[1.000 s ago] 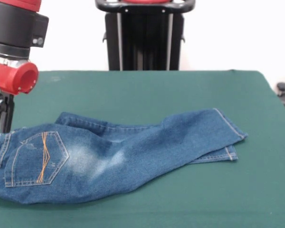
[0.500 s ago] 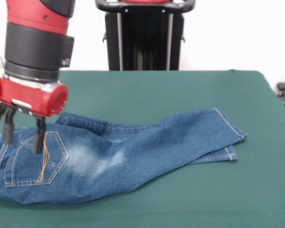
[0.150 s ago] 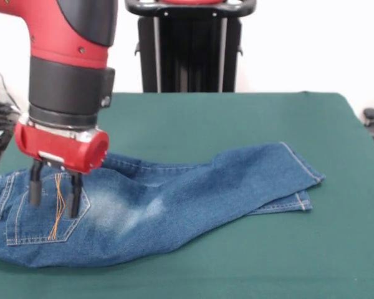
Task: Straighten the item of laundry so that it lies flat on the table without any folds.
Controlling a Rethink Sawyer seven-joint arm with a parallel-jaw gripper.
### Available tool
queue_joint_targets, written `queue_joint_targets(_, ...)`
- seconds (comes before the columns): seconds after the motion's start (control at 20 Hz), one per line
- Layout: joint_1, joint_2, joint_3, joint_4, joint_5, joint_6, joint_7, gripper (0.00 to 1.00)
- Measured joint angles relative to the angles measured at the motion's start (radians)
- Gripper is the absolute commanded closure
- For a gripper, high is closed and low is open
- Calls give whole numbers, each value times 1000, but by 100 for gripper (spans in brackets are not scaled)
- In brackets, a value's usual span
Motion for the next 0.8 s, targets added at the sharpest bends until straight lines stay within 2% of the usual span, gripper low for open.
queue_joint_targets(0.8, 72, 93, -50, -85, 82, 0, 0, 0)
